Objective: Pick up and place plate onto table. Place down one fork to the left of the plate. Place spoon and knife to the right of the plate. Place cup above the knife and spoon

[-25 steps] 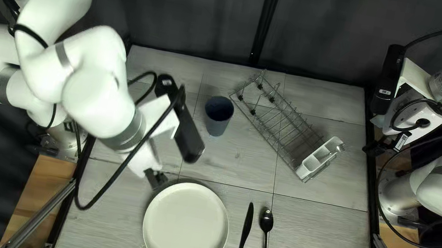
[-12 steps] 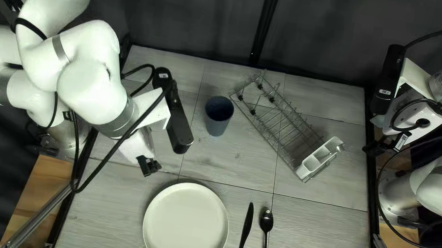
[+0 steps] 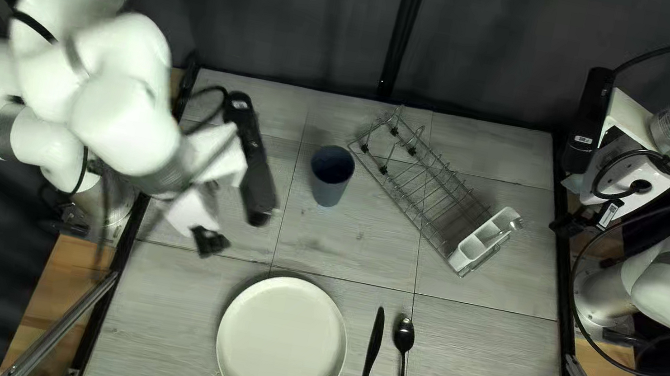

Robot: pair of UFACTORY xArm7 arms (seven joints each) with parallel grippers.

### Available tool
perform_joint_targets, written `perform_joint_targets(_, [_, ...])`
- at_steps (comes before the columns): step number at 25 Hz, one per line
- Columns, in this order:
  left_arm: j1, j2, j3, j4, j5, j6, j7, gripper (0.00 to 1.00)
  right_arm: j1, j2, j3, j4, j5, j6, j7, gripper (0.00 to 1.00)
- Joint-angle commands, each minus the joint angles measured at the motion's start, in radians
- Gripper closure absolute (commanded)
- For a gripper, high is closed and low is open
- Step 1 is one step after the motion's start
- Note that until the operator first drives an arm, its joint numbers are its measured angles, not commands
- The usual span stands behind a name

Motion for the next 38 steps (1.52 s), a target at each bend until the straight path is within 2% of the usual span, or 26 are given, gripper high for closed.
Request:
perform_joint_targets(1, [0.002,0.008,-0.01,-0.004,0.0,0.006,0.004,0.0,0.0,0.0,0.0,0.0,0.0,0.0,0.0,0.0])
perform_joint_targets(21, [0.002,0.008,-0.01,-0.004,0.0,0.006,0.004,0.0,0.002,0.006,0.009,-0.001,-0.017,-0.006,-0.017,0.0])
perform_joint_targets(24, [0.002,0.008,-0.01,-0.004,0.0,0.006,0.004,0.0,-0.013,0.06,0.038,0.004,-0.043,-0.024,-0.018,0.0])
perform_joint_targets(31, [0.002,0.008,-0.01,-0.004,0.0,0.006,0.004,0.0,-0.059,0.145,0.083,-0.054,-0.093,-0.091,0.006,0.0])
perform_joint_targets(35, [0.002,0.008,-0.01,-0.004,0.0,0.006,0.004,0.0,-0.1,0.178,0.117,-0.12,-0.126,-0.159,0.047,0.0])
perform_joint_targets(38, [0.002,0.008,-0.01,-0.004,0.0,0.006,0.004,0.0,-0.131,0.162,0.125,-0.17,-0.16,-0.169,0.083,0.0])
